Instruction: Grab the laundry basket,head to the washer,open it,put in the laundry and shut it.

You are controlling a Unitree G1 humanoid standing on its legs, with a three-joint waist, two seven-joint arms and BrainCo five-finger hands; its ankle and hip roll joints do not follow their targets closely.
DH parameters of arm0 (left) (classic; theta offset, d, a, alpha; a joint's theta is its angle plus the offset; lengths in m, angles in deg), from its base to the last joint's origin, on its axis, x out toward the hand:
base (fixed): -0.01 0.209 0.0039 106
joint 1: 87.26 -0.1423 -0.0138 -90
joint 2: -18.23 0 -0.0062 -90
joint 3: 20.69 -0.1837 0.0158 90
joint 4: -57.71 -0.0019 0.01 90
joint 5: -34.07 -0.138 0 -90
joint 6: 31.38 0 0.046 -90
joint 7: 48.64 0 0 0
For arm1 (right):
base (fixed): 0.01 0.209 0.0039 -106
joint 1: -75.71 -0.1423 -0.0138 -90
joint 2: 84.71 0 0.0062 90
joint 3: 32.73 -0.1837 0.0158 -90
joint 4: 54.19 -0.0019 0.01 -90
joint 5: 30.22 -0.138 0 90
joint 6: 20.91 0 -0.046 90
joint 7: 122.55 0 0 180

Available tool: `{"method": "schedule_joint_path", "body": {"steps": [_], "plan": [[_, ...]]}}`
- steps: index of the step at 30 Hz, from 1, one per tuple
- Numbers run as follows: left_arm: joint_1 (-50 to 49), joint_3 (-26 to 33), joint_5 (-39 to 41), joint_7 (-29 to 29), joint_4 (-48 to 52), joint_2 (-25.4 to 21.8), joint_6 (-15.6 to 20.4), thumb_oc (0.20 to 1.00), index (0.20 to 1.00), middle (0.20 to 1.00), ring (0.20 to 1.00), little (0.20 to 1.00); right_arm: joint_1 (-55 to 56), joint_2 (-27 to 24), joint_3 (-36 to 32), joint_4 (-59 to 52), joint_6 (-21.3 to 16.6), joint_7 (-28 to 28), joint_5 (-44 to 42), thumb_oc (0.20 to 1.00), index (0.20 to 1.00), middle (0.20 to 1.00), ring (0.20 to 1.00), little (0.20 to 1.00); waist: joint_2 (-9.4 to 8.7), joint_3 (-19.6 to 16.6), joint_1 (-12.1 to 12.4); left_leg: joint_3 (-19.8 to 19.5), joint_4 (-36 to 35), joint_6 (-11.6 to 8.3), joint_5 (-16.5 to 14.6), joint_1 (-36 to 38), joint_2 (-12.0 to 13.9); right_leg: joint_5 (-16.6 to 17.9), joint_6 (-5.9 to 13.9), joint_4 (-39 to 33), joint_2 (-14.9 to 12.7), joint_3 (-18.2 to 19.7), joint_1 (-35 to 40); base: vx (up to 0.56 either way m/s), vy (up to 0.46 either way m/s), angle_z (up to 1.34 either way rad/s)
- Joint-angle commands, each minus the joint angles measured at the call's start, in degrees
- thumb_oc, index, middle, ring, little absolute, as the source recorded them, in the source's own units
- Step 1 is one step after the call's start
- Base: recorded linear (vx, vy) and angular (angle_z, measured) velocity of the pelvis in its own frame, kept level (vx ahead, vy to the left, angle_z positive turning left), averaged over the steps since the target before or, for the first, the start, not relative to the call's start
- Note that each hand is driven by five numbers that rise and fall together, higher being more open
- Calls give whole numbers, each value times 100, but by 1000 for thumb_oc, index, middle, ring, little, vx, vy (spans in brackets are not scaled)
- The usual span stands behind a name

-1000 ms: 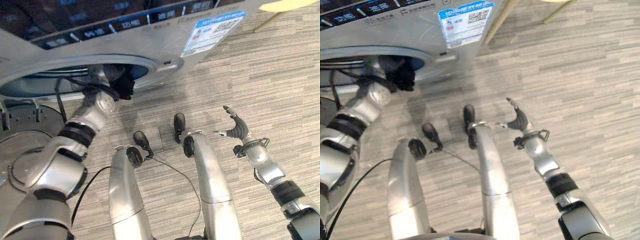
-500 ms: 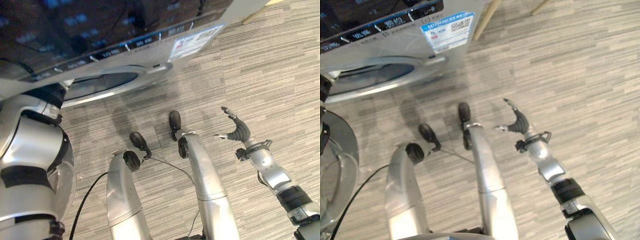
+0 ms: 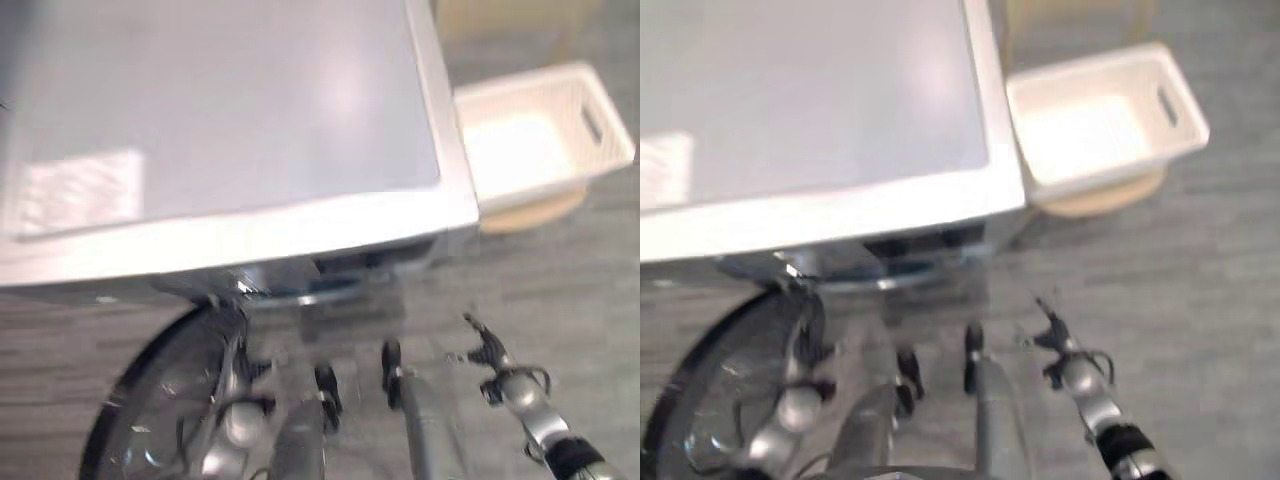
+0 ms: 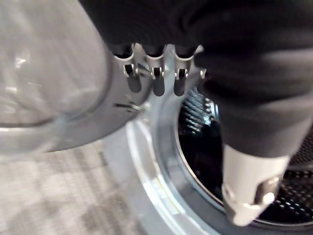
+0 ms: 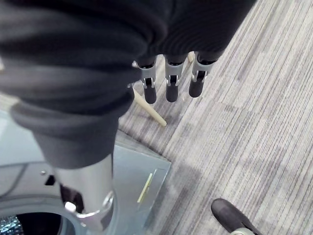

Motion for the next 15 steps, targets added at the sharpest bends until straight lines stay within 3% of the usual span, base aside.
{"method": "schedule_joint_path", "body": {"steps": [1, 5, 9, 10, 11, 12, 13, 15], "plan": [[1726, 142, 605, -660, -946, -391, 214, 1000, 1000, 1000, 1000, 1000, -334, 51, -157, 77, 95, -58, 48, 1000, 1000, 1000, 1000, 1000, -160, 651, -353, -380, -153, -235, 341, 258, 182, 521, 735, -1089, -343, -14, 875, 168, 41, 6], [1266, 343, 743, -898, -1648, -173, 149, 1000, 1000, 1000, 1000, 1000, -54, 233, -460, 537, 132, -83, -115, 1000, 1000, 1000, 1000, 1000, -219, 467, -316, -349, -855, -284, 523, 1155, 40, 839, 893, -2012, -308, -66, 1869, 103, 62, 22], [1054, 459, 684, -977, -2024, -82, 117, 1000, 1000, 1000, 1000, 1000, 100, 325, -476, 778, 154, -128, -32, 1000, 1000, 1000, 1000, 1000, -241, 261, -300, -233, -1475, -216, 600, 1748, -75, 1172, 1041, -2566, -288, 64, 2270, 97, 121, -47], [1201, 458, 590, -894, -2435, -70, 99, 1000, 1000, 1000, 1000, 1000, 185, 429, -508, 839, 174, -126, -29, 1000, 1000, 1000, 1000, 1000, -271, 278, -375, -196, -1813, -153, 779, 1931, -43, 1404, 1290, -2312, -212, 411, 2155, -106, 35, -101], [1205, 458, 590, -893, -2439, -70, 102, 1000, 1000, 1000, 1000, 1000, 183, 429, -509, 840, 173, -126, -29, 1000, 1000, 1000, 1000, 1000, -274, 281, -368, -189, -1824, -153, 783, 1940, -45, 1399, 1291, -2302, -212, 420, 2151, -169, 43, -84], [1262, 441, 541, -888, -2512, -89, 112, 1000, 1000, 1000, 1000, 1000, 213, 454, -496, 874, 162, -148, -59, 1000, 1000, 1000, 1000, 1000, -226, 340, -374, -221, -1878, -144, 873, 1949, 23, 1165, 1278, -2082, -76, 592, 2167, -243, -12, -37], [1355, 388, 460, -832, -2505, -145, 127, 1000, 1000, 1000, 1000, 1000, 186, 481, -392, 1026, 132, -119, -30, 1000, 1000, 1000, 1000, 1000, -142, 383, -291, -154, -1908, -158, 1063, 1913, 197, 689, 1166, -1480, 15, 578, 2337, -246, -14, -43], [1338, 373, 435, -846, -2461, -182, 122, 1000, 1000, 1000, 1000, 1000, 191, 496, -364, 1079, 129, -133, 0, 1000, 1000, 1000, 1000, 1000, -110, 345, -237, -152, -1948, -165, 1147, 1896, 267, 559, 1085, -1188, -2, 511, 2448, -178, -74, -19]]}}
